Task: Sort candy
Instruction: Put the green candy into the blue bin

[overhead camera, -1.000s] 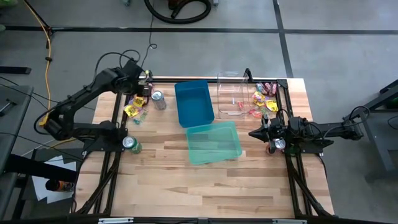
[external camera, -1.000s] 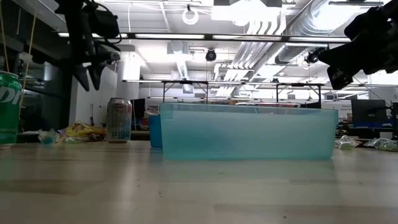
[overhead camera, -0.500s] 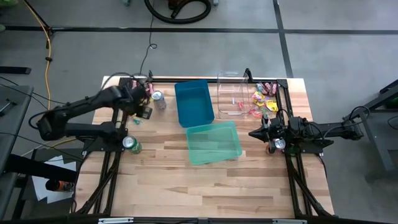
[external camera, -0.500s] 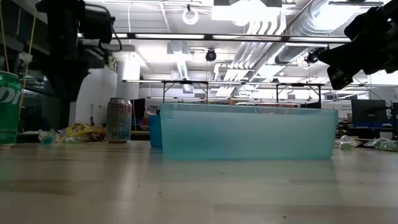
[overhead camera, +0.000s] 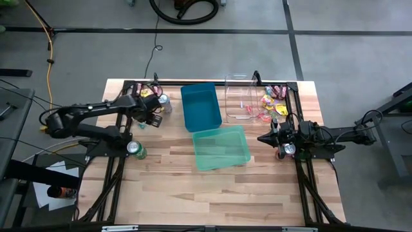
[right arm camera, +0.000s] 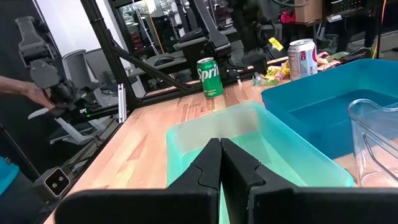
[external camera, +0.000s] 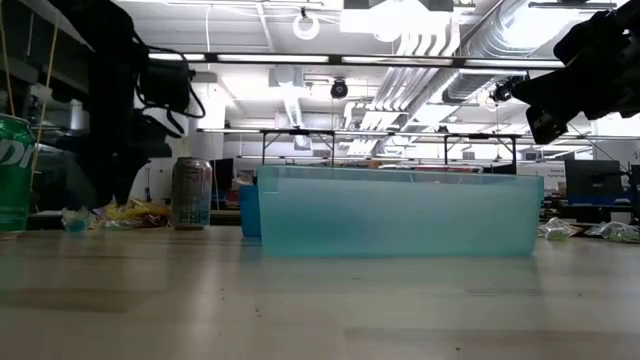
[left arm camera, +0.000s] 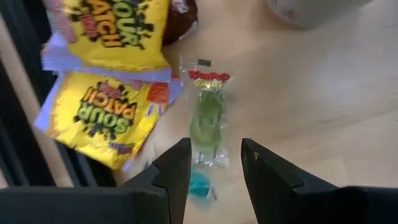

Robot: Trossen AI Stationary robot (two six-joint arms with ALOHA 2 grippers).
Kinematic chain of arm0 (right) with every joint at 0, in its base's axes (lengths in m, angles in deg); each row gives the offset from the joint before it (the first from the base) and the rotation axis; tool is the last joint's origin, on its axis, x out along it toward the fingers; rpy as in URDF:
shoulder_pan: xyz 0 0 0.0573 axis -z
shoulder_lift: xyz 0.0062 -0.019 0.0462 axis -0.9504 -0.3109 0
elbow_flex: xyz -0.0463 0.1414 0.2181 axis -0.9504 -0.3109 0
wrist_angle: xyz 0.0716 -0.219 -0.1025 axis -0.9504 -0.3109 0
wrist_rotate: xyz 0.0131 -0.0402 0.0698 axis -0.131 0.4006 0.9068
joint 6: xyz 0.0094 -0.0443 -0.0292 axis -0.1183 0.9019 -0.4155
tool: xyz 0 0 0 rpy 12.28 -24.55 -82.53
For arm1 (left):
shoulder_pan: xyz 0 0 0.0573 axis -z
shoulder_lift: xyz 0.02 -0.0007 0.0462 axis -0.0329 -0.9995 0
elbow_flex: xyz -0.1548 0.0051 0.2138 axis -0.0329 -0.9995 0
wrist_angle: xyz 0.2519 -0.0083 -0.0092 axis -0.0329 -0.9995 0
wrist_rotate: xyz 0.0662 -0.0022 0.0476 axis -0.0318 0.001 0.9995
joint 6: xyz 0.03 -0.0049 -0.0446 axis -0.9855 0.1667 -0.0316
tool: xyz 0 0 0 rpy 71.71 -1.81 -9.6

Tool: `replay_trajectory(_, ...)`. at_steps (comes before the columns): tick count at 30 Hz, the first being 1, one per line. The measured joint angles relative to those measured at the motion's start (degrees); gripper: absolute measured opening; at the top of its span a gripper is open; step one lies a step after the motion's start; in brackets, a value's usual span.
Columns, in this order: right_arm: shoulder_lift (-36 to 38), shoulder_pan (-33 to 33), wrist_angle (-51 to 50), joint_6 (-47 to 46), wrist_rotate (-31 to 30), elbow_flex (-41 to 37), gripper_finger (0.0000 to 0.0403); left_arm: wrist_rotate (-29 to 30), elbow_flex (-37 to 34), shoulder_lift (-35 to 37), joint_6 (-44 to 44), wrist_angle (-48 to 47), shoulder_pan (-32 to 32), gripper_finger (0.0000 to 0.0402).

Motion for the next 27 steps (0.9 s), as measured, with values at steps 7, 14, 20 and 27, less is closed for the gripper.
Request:
replay_trajectory(7,0.0,-0.01,-0.02,0.01,0.0,0.01,0.0,1.06,0.0,-7.78,0.84,1.09,-1.12,0.0128)
replay_trajectory(14,0.0,0.01,-0.02,0.01,0.0,0.01,0.0,1.27,0.08,-13.17,0.32,3.68,-1.32,0.0128)
replay_trajectory(20,0.0,-0.02,-0.02,0.01,-0.02,0.01,0.0,0.11,0.25,-14.06,-2.89,4.69,-1.25,0.0104)
replay_trajectory(27,0.0,0.0,0.0,0.01,0.0,0.01,0.0,-3.89,-0.03,-7.45,-4.63,3.4,-1.28,0.001)
